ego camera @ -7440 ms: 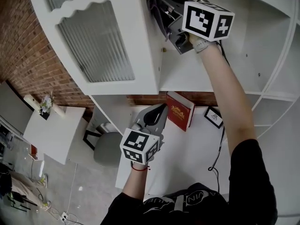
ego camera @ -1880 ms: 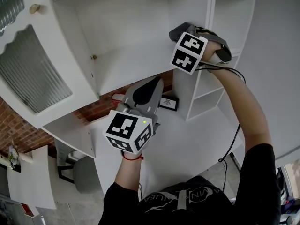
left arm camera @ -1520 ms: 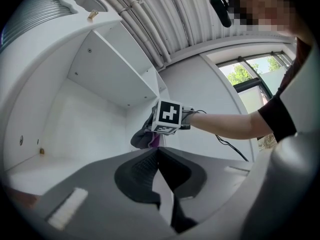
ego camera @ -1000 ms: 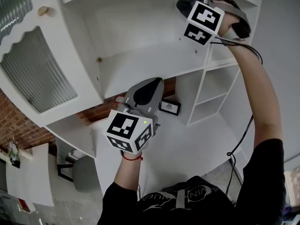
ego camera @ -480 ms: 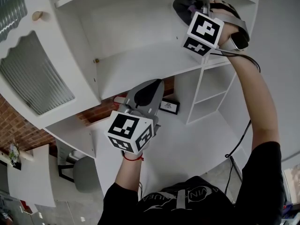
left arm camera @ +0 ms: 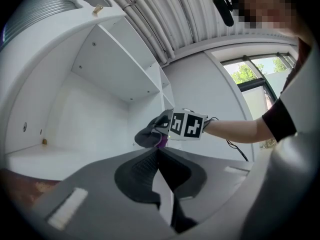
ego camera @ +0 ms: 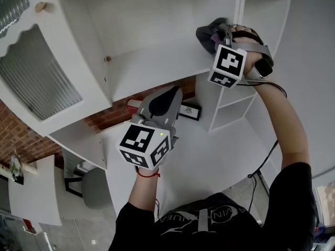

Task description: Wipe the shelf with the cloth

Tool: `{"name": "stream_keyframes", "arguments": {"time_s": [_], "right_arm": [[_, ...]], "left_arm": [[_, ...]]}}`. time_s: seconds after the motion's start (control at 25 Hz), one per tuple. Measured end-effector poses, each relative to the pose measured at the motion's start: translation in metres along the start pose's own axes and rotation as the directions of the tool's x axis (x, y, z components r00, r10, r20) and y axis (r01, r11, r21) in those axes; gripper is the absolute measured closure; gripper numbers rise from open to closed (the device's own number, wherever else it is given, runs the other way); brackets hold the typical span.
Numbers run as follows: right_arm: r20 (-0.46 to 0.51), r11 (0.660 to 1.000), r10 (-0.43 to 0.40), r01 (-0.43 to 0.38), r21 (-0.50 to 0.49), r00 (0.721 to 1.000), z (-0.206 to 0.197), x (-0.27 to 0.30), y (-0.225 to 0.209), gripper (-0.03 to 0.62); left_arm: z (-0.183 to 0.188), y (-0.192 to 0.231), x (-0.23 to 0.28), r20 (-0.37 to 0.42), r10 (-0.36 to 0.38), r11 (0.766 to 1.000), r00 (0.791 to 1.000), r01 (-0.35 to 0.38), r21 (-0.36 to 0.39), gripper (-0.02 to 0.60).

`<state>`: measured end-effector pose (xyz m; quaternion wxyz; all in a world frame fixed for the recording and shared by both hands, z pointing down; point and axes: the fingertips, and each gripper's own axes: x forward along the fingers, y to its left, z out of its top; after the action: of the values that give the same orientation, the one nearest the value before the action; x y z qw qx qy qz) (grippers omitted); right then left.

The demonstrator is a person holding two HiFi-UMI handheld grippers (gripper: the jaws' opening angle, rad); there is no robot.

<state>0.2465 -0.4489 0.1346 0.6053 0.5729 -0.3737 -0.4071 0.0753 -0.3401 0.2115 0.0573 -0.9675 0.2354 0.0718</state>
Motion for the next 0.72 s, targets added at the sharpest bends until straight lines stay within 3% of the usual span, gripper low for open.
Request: {"name": "stream_keyframes", "arguments": {"time_s": [0.24,0.4,0.52,0.72], "right_arm": [[0.062,0.988,0.098,-0.105,0.112,0.993,-0.001,-0.011,0.039,0.565],[0.128,0.948,0.177,-0.204,0.245,0.976,-0.001,-0.025,0.053,0.565],[0.218,0.880,0.214,-0.285,0.380,0.952,0.006,-0.039,0.055,0.565],[0.393,0.681,0.227,-0.434,0.590,0.891,0.026,-0.060,0.055,0.565]], "left_arm": [[-0.013,0.006,-0.016,-0.039,0.047,0.999,0.998,-0.046,0.019,0.571],[-0.019,0.010,-0.030,-0.049,0.075,0.997,0.996,-0.075,0.005,0.571],[-0.025,0.011,-0.043,-0.062,0.092,0.996,0.994,-0.092,-0.009,0.571],[-0.038,0.015,-0.063,-0.086,0.116,0.992,0.989,-0.120,-0.033,0.571]]}}
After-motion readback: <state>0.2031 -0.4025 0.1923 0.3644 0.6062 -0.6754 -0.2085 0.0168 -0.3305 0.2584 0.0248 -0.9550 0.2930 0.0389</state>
